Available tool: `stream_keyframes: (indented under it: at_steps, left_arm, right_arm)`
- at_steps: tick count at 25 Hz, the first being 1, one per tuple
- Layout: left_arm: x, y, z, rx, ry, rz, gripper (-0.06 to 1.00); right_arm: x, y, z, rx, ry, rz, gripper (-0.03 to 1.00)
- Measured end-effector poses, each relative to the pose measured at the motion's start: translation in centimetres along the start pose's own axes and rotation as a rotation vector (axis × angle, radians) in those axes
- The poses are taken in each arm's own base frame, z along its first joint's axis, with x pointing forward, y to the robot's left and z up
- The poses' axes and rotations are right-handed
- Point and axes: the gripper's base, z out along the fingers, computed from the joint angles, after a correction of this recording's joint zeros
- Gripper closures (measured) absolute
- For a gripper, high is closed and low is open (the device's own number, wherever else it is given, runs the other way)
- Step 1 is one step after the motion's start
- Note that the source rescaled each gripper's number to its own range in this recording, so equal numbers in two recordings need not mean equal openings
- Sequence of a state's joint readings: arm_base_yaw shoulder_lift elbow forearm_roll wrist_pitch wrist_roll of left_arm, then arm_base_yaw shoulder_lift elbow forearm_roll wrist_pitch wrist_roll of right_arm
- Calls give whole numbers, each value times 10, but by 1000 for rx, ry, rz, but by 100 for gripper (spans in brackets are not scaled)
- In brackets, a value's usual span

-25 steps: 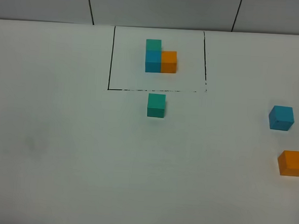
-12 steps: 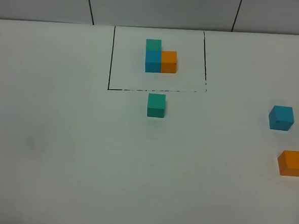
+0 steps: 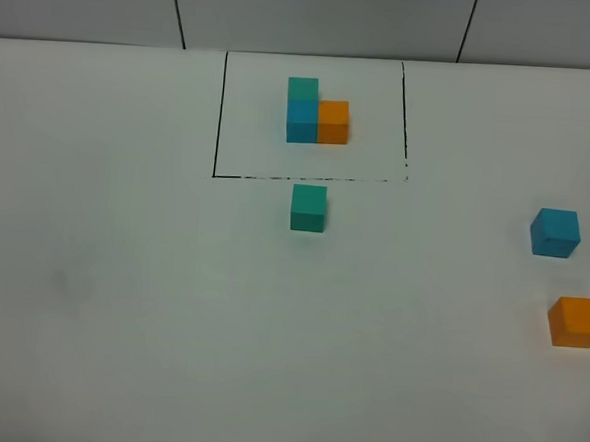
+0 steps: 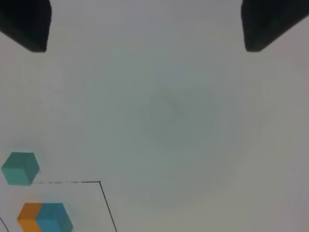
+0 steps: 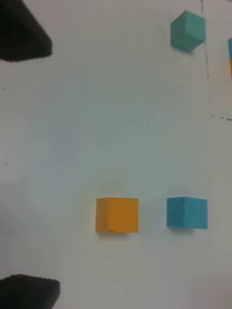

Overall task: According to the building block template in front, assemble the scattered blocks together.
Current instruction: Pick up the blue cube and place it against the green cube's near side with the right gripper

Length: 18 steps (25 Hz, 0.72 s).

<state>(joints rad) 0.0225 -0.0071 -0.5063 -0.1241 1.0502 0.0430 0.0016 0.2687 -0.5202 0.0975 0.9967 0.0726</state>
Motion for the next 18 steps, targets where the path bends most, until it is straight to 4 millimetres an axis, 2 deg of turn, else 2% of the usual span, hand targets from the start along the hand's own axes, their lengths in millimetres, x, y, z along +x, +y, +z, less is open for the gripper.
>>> stream_keyframes:
  at_steps: [2,6,10,15,18]
  left_arm:
    - [0,0,0,0,0,0,13]
    - [0,0,0,0,2,0,13]
    - [0,0,0,1,4,-1,13]
    - [0,0,0,1,4,-1,13]
    - [0,0,0,1,4,-1,13]
  right_arm:
    - [-15,0,15,12,65,5,19]
    - [-48,1,57,36,209,19,19]
    - [-77,-1,112,63,352,26,19]
    - [-100,-6,182,95,481,17,19]
    - [-111,-10,214,121,516,-20,19]
